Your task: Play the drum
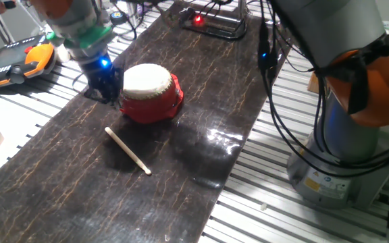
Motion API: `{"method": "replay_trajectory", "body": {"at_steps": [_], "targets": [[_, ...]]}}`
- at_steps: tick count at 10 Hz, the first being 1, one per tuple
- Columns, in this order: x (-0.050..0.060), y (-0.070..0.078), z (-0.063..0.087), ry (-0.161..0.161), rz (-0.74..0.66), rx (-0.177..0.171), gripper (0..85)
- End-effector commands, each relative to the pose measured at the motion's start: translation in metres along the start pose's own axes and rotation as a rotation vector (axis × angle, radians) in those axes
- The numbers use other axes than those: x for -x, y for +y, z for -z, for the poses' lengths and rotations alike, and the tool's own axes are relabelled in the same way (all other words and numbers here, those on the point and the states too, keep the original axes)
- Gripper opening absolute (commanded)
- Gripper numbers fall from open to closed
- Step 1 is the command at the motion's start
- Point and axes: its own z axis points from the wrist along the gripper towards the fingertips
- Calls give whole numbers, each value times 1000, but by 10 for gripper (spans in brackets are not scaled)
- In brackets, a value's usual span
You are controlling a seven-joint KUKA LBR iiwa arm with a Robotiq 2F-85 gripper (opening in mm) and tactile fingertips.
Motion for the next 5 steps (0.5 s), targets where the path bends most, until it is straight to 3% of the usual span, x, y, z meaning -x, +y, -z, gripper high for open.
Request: {"method": "replay_trajectory", "body": {"at_steps": [1, 3, 5], "targets": [[1, -2, 2, -2, 6, -1, 7], [5, -11, 12, 18, 60, 12, 7], [2, -13, 15, 18, 71, 23, 7]]}}
